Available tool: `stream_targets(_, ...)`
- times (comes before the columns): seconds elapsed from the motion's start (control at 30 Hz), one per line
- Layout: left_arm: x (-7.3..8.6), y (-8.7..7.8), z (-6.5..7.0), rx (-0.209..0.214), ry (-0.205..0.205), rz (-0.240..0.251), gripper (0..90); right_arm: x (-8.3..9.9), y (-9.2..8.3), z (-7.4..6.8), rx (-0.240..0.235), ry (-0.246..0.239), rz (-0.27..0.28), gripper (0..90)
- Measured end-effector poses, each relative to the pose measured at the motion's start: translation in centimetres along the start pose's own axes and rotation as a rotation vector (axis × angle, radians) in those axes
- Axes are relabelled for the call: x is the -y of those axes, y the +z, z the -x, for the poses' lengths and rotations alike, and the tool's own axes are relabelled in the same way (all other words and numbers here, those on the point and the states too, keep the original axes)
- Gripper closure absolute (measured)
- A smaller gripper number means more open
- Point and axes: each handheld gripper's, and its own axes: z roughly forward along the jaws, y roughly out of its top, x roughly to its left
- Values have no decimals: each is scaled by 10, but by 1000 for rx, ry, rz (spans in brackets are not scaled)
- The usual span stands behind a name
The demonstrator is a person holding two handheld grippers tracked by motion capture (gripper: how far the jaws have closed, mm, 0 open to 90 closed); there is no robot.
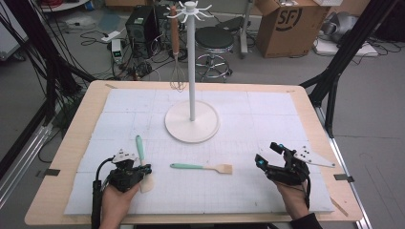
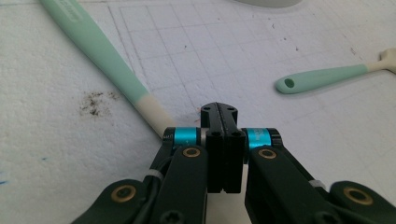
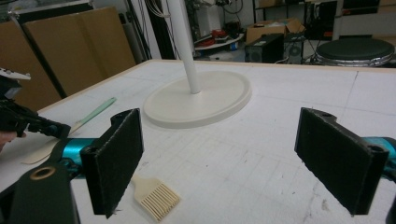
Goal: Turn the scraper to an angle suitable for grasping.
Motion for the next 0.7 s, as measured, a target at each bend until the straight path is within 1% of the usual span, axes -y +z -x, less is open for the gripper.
stream_targets(0.1, 1, -3, 0, 2, -3, -2, 900, 0, 1, 0, 4, -6, -4, 145)
stream_targets(0.17, 2, -6, 1, -7, 7, -3, 900, 0, 1, -1, 5, -6, -2, 145)
stream_targets(0.23, 2, -7, -1, -6, 5, 4, 900, 0, 1, 0, 6, -4, -3, 145)
stream_targets(0.27, 2, -8, -2, -1, -4, 14, 899, 0, 1, 0, 5, -3, -1, 145)
stream_targets(0.37, -5, -14, -15, 5, -49, 67, 900, 0, 1, -1, 6, -7, 2, 145)
stream_targets(0.4, -8, -15, -21, 1, -58, 82, 899, 0, 1, -1, 6, -11, 3, 145)
stream_targets(0.43, -11, -15, -27, 7, -79, 89, 900, 0, 1, -1, 6, -11, 4, 145)
stream_targets(0.5, -14, -13, -43, 42, -137, 103, 900, 0, 1, -1, 11, -9, 4, 145)
stream_targets(0.53, -15, -12, -50, 66, -156, 106, 900, 0, 1, -1, 12, -7, 3, 145)
stream_targets(0.57, -15, -10, -57, 112, -179, 121, 900, 0, 1, -1, 10, -11, 3, 145)
stream_targets(0.6, -15, -9, -63, 124, -196, 137, 900, 0, 1, -1, 10, -12, 5, 145)
stream_targets(0.63, -17, -9, -70, 121, -210, 143, 900, 0, 0, -1, 13, -12, 6, 145)
stream_targets(0.67, -18, -8, -74, 118, -219, 144, 900, 0, 0, -1, 14, -12, 10, 145)
stream_targets(0.7, -20, -7, -78, 106, -239, 140, 900, 0, 0, -1, 15, -9, 12, 145)
